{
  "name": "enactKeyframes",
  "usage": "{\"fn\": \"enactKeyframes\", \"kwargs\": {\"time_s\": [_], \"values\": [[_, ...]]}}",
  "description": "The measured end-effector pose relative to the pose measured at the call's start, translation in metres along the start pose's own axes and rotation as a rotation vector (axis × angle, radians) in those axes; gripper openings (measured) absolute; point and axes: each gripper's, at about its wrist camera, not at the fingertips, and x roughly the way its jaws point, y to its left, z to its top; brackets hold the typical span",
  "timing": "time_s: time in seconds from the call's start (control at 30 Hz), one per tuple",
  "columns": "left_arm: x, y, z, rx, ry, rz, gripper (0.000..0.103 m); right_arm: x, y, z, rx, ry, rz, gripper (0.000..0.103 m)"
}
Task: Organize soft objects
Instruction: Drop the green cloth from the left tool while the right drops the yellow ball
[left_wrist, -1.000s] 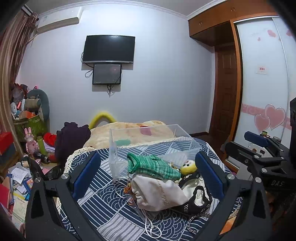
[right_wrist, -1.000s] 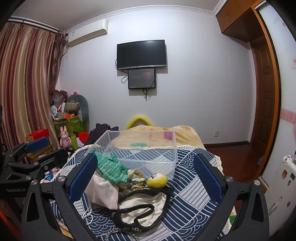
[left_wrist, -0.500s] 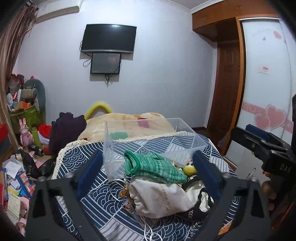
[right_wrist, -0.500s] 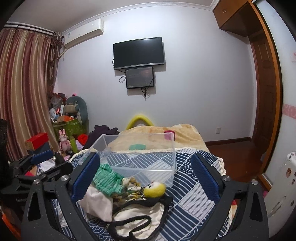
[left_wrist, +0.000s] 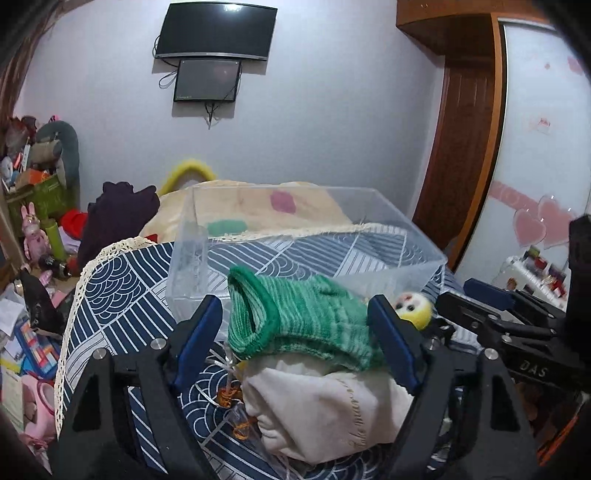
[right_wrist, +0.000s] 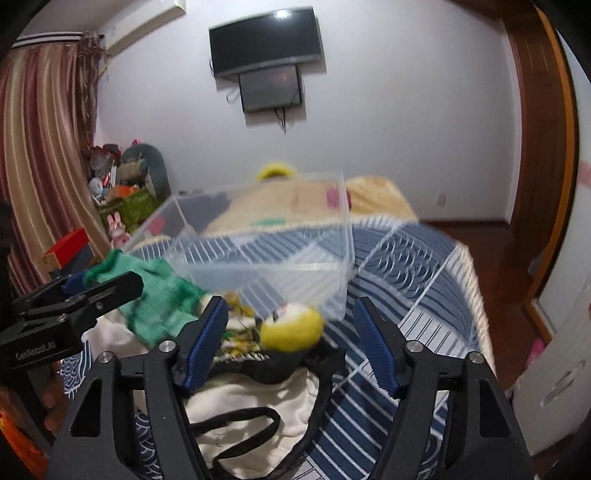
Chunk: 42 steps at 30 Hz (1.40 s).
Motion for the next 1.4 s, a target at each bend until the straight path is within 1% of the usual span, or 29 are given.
{"fn": "enactKeyframes", "kwargs": {"time_s": [0.03,0.1,0.13,0.2,0.23,0.27,0.3,0.33,0.4,0.53,0.6,0.77,0.8,0.93,1.1,1.23,1.4], "values": [[0.003,-0.002,-0.002,0.014,0.001,0.004,0.078,0.005,-0.001,-0.002,0.008,0.024,0.007,0.063],[0.006,-0.004,-0.007,0.029,0.005,-0.004,0.068,0.012,-0.002,-0.004,0.020,0.057,0.015,0.057],[0.007,-0.005,-0.009,0.035,0.007,-0.009,0.066,0.015,-0.002,-0.005,0.027,0.070,0.022,0.057],[0.007,-0.007,-0.011,0.049,0.004,-0.012,0.053,0.021,-0.002,-0.006,0.038,0.091,0.033,0.054],[0.007,-0.007,-0.012,0.054,0.003,-0.016,0.050,0.023,-0.003,-0.007,0.044,0.099,0.035,0.051],[0.006,-0.007,-0.013,0.059,0.002,-0.022,0.043,0.025,-0.003,-0.008,0.048,0.106,0.038,0.040],[0.004,-0.008,-0.013,0.060,-0.001,-0.025,0.039,0.027,-0.004,-0.009,0.057,0.120,0.045,0.036],[0.003,-0.009,-0.014,0.062,-0.005,-0.028,0.033,0.028,-0.004,-0.010,0.066,0.128,0.051,0.036],[-0.001,-0.009,-0.014,0.068,-0.017,-0.036,0.025,0.024,-0.004,-0.011,0.072,0.116,0.054,0.035],[-0.010,-0.004,-0.010,0.050,-0.035,-0.048,0.019,0.014,-0.007,-0.010,0.070,0.084,0.060,0.035],[-0.015,-0.001,-0.007,0.039,-0.048,-0.049,0.014,0.005,-0.008,-0.010,0.063,0.058,0.052,0.034],[-0.032,0.007,0.002,0.017,-0.100,-0.053,0.014,-0.015,-0.009,-0.005,0.035,-0.006,0.044,0.034],[-0.036,0.010,0.004,0.010,-0.113,-0.055,0.014,-0.014,-0.007,-0.002,0.028,-0.016,0.039,0.034],[-0.043,0.019,0.013,-0.015,-0.139,-0.061,0.014,-0.026,-0.003,0.004,0.004,-0.060,0.035,0.034],[-0.042,0.025,0.029,-0.034,-0.168,-0.040,0.014,-0.024,0.006,0.020,-0.025,-0.086,0.018,0.034],[-0.040,0.024,0.044,-0.016,-0.212,0.001,0.014,-0.020,0.008,0.033,-0.037,-0.105,0.019,0.034],[-0.024,0.026,0.058,-0.002,-0.210,0.030,0.014,-0.010,0.007,0.051,-0.036,-0.108,0.024,0.034]]}}
